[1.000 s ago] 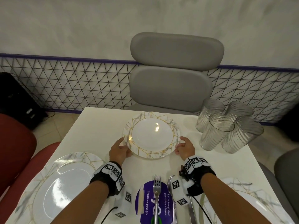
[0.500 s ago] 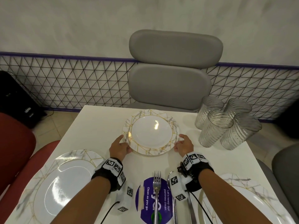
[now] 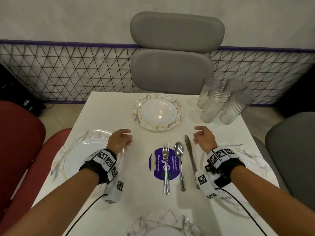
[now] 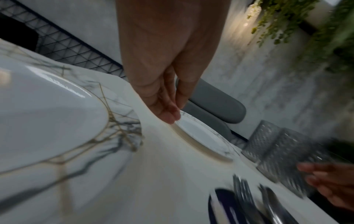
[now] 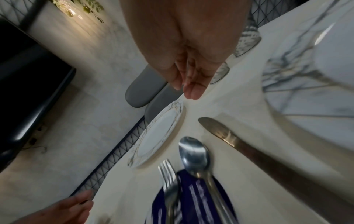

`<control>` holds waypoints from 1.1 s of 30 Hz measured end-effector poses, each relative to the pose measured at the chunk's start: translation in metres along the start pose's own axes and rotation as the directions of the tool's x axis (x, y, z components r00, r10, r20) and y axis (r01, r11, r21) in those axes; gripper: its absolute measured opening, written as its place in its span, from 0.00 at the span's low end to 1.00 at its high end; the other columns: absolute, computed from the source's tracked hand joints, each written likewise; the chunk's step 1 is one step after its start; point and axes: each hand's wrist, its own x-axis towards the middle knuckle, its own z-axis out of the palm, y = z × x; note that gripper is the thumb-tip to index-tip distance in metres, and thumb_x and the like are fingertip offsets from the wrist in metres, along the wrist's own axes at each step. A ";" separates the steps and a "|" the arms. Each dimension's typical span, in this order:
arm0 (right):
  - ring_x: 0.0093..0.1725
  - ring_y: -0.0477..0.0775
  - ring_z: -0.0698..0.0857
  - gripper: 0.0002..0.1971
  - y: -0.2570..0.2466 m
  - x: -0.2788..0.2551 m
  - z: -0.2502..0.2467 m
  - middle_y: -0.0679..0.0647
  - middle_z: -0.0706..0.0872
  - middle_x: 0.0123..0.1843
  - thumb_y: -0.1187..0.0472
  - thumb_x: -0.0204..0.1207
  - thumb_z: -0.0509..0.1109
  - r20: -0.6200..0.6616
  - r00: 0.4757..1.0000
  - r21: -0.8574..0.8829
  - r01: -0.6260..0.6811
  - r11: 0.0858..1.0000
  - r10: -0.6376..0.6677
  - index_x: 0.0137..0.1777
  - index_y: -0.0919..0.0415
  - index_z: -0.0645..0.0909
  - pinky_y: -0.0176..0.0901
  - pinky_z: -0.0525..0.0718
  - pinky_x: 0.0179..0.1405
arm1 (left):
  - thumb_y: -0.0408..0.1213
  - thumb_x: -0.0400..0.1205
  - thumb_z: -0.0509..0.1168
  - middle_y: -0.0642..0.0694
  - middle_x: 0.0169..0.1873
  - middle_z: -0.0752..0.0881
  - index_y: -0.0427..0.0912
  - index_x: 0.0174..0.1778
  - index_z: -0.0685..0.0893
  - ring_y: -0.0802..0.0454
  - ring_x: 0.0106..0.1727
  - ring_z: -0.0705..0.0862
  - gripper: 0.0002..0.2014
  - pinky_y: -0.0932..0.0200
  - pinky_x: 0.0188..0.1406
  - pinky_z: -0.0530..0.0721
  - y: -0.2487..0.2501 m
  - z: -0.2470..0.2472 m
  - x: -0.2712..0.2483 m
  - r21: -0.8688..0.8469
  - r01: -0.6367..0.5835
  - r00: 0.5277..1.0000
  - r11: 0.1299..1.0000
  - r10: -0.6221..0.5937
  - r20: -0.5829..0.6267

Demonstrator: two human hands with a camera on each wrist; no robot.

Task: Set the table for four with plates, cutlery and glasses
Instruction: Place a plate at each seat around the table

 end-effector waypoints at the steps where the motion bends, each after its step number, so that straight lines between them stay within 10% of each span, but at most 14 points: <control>1: 0.31 0.50 0.77 0.14 0.003 -0.016 -0.001 0.52 0.77 0.34 0.75 0.77 0.57 0.017 1.000 -0.039 0.006 0.999 -0.005 0.60 0.68 0.76 0.37 0.78 0.33 | 0.22 0.80 0.62 0.42 0.34 0.83 0.33 0.57 0.81 0.51 0.34 0.81 0.11 0.66 0.36 0.85 -0.002 -0.003 -0.017 0.043 -0.004 0.997 0.999 0.000 0.078; 8: 0.32 0.46 0.77 0.09 0.014 -0.121 0.009 0.49 0.81 0.33 0.72 0.77 0.63 0.410 0.912 -0.377 0.152 0.914 0.018 0.50 0.66 0.84 0.20 0.74 0.23 | 0.28 0.80 0.66 0.47 0.40 0.87 0.38 0.56 0.85 0.52 0.43 0.85 0.10 0.66 0.44 0.85 -0.036 -0.024 -0.112 0.290 0.048 0.833 0.956 -0.199 0.517; 13: 0.52 0.48 0.79 0.12 0.030 -0.164 0.017 0.55 0.86 0.56 0.66 0.76 0.69 0.539 0.835 -0.524 0.228 0.820 0.112 0.58 0.65 0.84 0.22 0.74 0.50 | 0.28 0.79 0.67 0.47 0.41 0.86 0.41 0.55 0.85 0.53 0.44 0.84 0.10 0.64 0.47 0.85 -0.064 -0.032 -0.141 0.368 0.003 0.792 0.930 -0.227 0.567; 18: 0.64 0.57 0.81 0.14 0.044 -0.183 0.024 0.58 0.85 0.62 0.59 0.75 0.70 0.556 0.807 -0.597 0.219 0.772 0.201 0.60 0.60 0.84 0.47 0.74 0.71 | 0.30 0.77 0.70 0.47 0.40 0.85 0.38 0.58 0.85 0.55 0.41 0.83 0.13 0.71 0.37 0.82 -0.077 -0.032 -0.161 0.429 -0.024 0.804 0.903 -0.238 0.545; 33: 0.50 0.49 0.80 0.11 0.053 -0.187 0.031 0.60 0.88 0.56 0.65 0.72 0.73 0.506 0.850 -0.525 0.172 0.833 0.144 0.55 0.64 0.86 0.37 0.75 0.54 | 0.27 0.77 0.69 0.43 0.49 0.87 0.37 0.57 0.86 0.53 0.49 0.84 0.13 0.72 0.48 0.82 -0.104 -0.032 -0.173 0.424 -0.060 0.841 0.904 -0.183 0.510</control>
